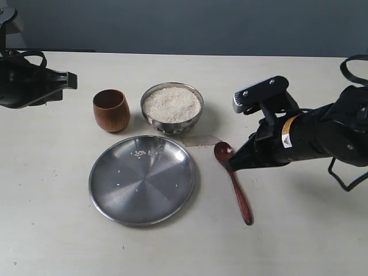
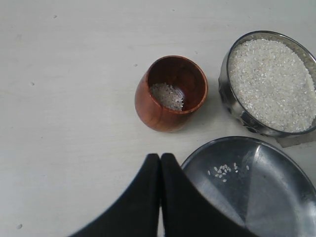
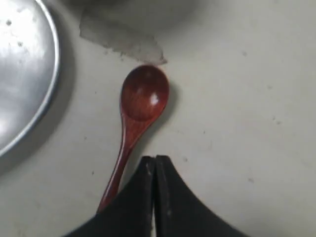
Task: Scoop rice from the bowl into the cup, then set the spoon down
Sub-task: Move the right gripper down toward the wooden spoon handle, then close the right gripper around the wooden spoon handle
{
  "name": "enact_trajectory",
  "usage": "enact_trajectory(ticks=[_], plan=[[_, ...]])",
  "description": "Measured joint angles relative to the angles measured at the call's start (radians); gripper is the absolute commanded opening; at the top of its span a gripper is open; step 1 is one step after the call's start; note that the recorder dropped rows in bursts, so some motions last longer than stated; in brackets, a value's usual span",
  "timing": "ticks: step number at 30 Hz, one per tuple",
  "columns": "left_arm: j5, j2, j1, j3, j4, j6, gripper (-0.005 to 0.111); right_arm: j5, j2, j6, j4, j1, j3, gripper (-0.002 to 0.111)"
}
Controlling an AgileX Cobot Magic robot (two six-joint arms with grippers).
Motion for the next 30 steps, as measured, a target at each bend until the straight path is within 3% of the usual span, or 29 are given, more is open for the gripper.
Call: enact_trajectory(ticks=[10, 18, 26, 30], plan=[[-0.006, 0.0, 0.0, 0.0, 0.0, 0.0, 0.0, 0.069, 0.016, 0.003, 0.088, 0.123, 0.0, 0.0], [-0.018, 0.0, 0.0, 0.0, 0.0, 0.0, 0.0, 0.086, 0.016, 0.023, 0.131, 0.131, 0.011, 0.001], [-0.021, 0.0, 0.0, 0.0, 0.0, 0.0, 0.0, 0.07, 0.016, 0.026, 0.133, 0.131, 0.084, 0.031], [-0.021, 0.0, 0.0, 0.0, 0.0, 0.0, 0.0, 0.025, 0.016, 0.026, 0.133, 0.131, 0.115, 0.032]])
